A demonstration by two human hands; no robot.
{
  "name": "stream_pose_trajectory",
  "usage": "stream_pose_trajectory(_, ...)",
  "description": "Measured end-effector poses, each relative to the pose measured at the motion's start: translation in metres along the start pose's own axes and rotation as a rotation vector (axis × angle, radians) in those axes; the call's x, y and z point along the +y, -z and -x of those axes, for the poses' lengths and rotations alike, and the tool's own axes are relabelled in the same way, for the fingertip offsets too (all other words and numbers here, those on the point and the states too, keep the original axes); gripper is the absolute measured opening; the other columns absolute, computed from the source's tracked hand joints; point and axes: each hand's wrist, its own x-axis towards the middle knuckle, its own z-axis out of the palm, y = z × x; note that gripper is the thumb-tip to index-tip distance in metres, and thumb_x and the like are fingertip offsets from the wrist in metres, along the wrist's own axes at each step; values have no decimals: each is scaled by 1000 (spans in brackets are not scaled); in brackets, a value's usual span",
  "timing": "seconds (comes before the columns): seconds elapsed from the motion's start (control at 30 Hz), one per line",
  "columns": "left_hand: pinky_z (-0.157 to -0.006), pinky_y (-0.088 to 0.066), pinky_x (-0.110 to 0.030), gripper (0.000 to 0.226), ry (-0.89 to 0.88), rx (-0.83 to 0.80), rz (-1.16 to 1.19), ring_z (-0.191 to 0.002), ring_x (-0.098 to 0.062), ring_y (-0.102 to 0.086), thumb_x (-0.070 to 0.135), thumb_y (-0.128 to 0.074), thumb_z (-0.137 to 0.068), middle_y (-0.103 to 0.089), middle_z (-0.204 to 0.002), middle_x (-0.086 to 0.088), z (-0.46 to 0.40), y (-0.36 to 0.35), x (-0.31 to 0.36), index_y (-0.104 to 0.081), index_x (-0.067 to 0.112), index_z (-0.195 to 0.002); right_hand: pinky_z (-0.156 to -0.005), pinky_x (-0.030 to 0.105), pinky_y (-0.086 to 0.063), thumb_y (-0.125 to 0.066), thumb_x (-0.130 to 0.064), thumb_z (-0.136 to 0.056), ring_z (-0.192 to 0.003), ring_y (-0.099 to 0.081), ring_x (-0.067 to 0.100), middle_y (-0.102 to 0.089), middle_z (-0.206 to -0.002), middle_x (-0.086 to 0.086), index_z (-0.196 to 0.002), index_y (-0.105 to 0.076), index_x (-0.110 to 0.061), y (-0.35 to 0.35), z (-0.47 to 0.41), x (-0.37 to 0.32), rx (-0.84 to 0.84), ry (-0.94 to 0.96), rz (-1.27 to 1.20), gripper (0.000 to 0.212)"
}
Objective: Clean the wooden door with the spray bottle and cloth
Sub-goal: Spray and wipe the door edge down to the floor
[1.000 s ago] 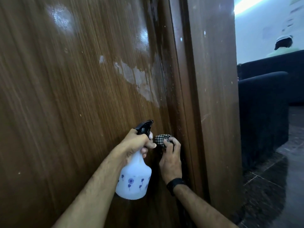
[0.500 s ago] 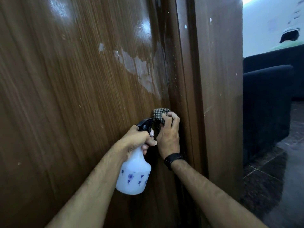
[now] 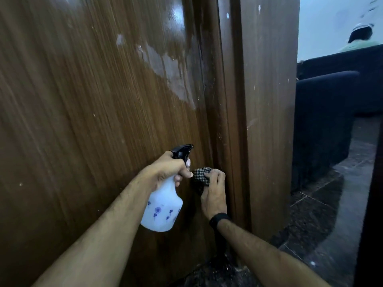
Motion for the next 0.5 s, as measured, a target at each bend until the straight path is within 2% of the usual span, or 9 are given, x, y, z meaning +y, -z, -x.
stream_pose_trajectory(0.1,-48,-40,-25,30,2,4,-24,-43,-9,-39,-12,-61,-83,-51,-74,-6,-2,-1,-5,-56,17,-76,-104,8,-37,-51,18,-82,-114,-42,3,-38,-127,0,-120,-51,-6,7,14,12,-57,43,27,45)
stream_pose_trajectory(0.13,-47,-40,-25,29,5,9,-46,-43,-9,-39,-12,-61,-83,-51,-72,-6,-2,-1,-6,-55,16,-77,-105,9,-37,-51,18,-82,-115,-40,1,-38,-128,0,-121,-52,-5,9,20,18,-85,44,37,46)
stream_pose_trajectory(0.27,-47,-40,-25,28,71,7,-137,-42,-9,-38,-13,-62,-81,-56,-65,-5,-5,-2,-10,-53,14,-78,-102,27,-50,-52,17,-82,-116,-45,9,-39,-128,2,-122,-51,-5,10,39,31,-124,50,37,46)
stream_pose_trajectory(0.37,-46,-41,-26,29,105,16,-134,-41,-9,-40,-12,-62,-81,-54,-69,-7,-9,-3,-15,-54,15,-77,-100,30,-52,-53,16,-83,-116,-46,11,-38,-129,1,-122,-49,-10,10,33,22,-96,51,7,46)
stream_pose_trajectory(0.5,-45,-40,-26,29,106,22,-66,-41,-9,-39,-12,-61,-81,-51,-69,-6,-16,0,-18,-54,16,-78,-101,31,-50,-50,12,-82,-118,-48,18,-41,-129,8,-119,-49,-10,9,-7,-10,51,123,-54,44)
